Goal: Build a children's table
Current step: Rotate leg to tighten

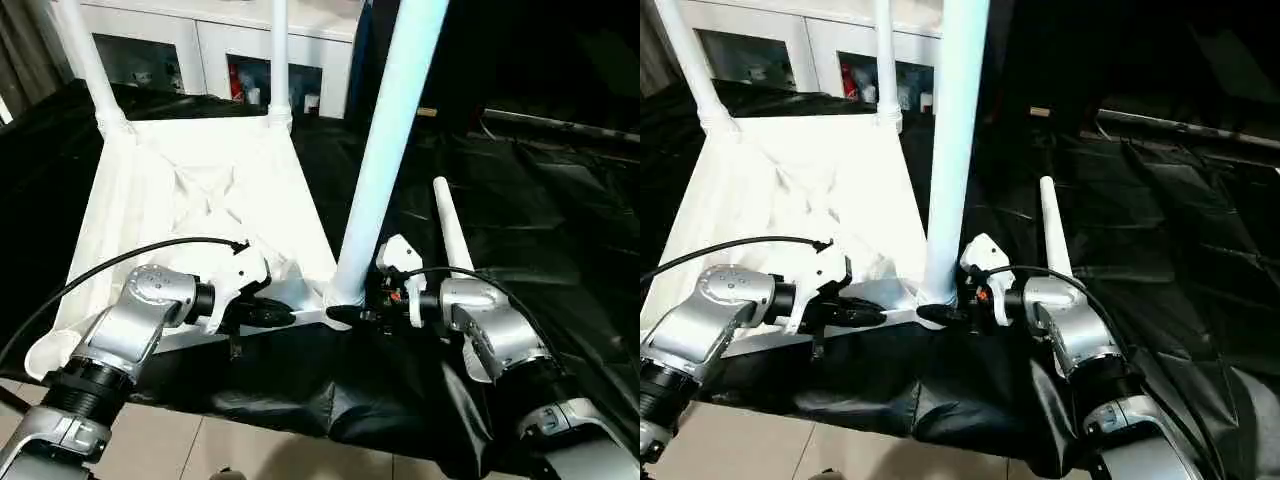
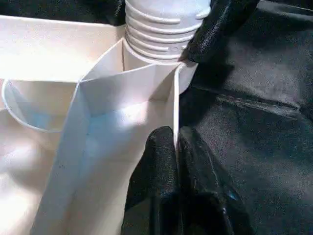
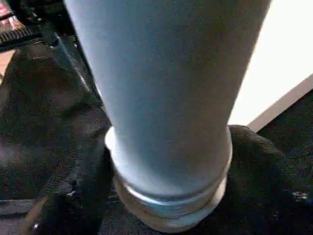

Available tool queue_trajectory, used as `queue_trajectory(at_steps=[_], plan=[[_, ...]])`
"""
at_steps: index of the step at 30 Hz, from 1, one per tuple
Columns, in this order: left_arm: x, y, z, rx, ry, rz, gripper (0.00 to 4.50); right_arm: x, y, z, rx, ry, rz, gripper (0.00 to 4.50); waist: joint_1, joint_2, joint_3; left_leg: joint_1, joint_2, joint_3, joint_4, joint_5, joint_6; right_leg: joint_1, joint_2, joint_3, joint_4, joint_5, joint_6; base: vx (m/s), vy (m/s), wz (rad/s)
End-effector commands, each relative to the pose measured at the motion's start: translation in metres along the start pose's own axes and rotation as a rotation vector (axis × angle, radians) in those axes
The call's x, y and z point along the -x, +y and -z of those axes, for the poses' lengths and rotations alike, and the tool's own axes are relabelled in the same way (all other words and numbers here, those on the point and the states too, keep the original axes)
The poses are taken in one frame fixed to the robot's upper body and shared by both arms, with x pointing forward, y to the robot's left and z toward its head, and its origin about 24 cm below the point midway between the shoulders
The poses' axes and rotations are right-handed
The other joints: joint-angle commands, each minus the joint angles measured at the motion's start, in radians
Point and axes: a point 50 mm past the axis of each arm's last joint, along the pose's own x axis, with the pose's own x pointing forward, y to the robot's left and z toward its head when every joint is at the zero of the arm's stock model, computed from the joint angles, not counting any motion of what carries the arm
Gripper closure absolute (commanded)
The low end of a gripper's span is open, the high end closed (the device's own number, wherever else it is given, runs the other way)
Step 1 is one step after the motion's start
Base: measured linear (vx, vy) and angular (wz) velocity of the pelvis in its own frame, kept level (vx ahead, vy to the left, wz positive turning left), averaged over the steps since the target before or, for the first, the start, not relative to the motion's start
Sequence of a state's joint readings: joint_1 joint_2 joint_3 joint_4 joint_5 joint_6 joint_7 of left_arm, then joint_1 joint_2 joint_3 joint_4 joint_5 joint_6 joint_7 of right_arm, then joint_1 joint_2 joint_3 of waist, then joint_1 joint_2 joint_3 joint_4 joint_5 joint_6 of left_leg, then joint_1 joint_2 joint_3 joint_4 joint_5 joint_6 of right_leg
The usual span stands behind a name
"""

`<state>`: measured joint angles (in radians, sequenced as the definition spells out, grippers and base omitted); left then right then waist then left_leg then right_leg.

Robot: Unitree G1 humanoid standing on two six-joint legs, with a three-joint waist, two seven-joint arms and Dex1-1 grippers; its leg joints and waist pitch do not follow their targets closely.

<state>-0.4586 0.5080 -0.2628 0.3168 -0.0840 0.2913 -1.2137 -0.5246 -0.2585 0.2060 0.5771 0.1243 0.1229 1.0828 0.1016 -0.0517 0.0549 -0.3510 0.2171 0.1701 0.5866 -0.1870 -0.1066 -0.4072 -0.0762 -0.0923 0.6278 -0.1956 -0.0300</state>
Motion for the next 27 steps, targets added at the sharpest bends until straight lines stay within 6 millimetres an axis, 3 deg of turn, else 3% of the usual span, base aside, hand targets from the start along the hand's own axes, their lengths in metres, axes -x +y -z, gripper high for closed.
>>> queue_trajectory(at_steps=[1, 7, 10, 11, 13, 16, 19, 22, 27], plan=[[-0.005, -0.008, -0.014, -0.041, -0.068, 0.076, 4.5, 0.002, 0.002, 0.002, -0.002, 0.01, -0.012, 1.42, -0.001, 0.008, -0.065, 0.001, 0.018, 0.003, -0.067, -0.138, 0.034, 0.063, -0.066, 0.06, -0.067, -0.115, -0.202, 0.0, 0.0, 0.0], [-0.006, -0.009, -0.011, -0.034, -0.062, 0.077, 4.5, 0.001, 0.005, 0.006, -0.024, 0.0, 0.002, 1.65, -0.002, 0.008, -0.065, 0.001, 0.017, 0.003, -0.067, -0.138, 0.033, 0.063, -0.066, 0.06, -0.068, -0.12, -0.2, 0.0, 0.0, 0.0], [-0.009, -0.004, -0.011, -0.038, -0.056, 0.017, 4.5, -0.002, 0.0, 0.009, -0.058, -0.027, 0.091, 1.68, -0.003, 0.008, -0.064, 0.0, 0.018, 0.003, -0.068, -0.142, 0.028, 0.061, -0.066, 0.06, -0.069, -0.136, -0.195, 0.0, 0.0, 0.0], [-0.014, 0.005, -0.011, -0.036, -0.05, -0.082, 4.5, -0.006, -0.007, 0.014, -0.103, -0.044, 0.231, 1.68, -0.004, 0.009, -0.062, 0.001, 0.017, 0.002, -0.069, -0.156, 0.02, 0.06, -0.067, 0.06, -0.073, -0.164, -0.189, 0.0, 0.0, 0.0], [-0.019, 0.009, -0.012, -0.03, -0.044, -0.136, 4.5, -0.009, -0.011, 0.017, -0.15, -0.055, 0.335, 1.69, -0.009, 0.008, -0.06, 0.005, 0.016, 0.0, -0.072, -0.187, -0.006, 0.059, -0.07, 0.06, -0.082, -0.248, -0.17, 0.0, 0.0, 0.0], [-0.037, 0.017, -0.02, 0.011, -0.045, -0.26, 4.5, -0.02, -0.017, 0.024, -0.276, -0.064, 0.559, 1.7, -0.014, 0.006, -0.059, 0.003, 0.015, -0.001, -0.073, -0.196, -0.015, 0.058, -0.071, 0.06, -0.09, -0.306, -0.141, 0.0, 0.0, 0.0], [-0.046, 0.019, -0.024, 0.023, -0.046, -0.304, 4.5, -0.026, -0.019, 0.023, -0.332, -0.076, 0.638, 1.7, -0.014, 0.008, -0.058, 0.008, 0.013, 0.0, -0.072, -0.217, -0.018, 0.05, -0.071, 0.06, -0.099, -0.359, -0.118, 0.0, 0.0, 0.0], [-0.074, 0.02, -0.04, 0.058, -0.06, -0.382, 4.5, -0.052, -0.014, 0.014, -0.383, -0.105, 0.735, 1.7, -0.015, 0.01, -0.06, 0.009, 0.013, -0.001, -0.073, -0.218, -0.025, 0.047, -0.068, 0.058, -0.097, -0.347, -0.115, 0.0, 0.0, 0.0], [-0.079, 0.015, -0.045, 0.027, -0.083, -0.34, 4.5, -0.062, -0.009, 0.004, -0.337, -0.138, 0.666, 1.7, -0.013, 0.009, -0.064, 0.0, 0.013, -0.001, -0.072, -0.196, -0.004, 0.055, -0.068, 0.059, -0.088, -0.251, -0.124, 0.0, 0.0, 0.0]])
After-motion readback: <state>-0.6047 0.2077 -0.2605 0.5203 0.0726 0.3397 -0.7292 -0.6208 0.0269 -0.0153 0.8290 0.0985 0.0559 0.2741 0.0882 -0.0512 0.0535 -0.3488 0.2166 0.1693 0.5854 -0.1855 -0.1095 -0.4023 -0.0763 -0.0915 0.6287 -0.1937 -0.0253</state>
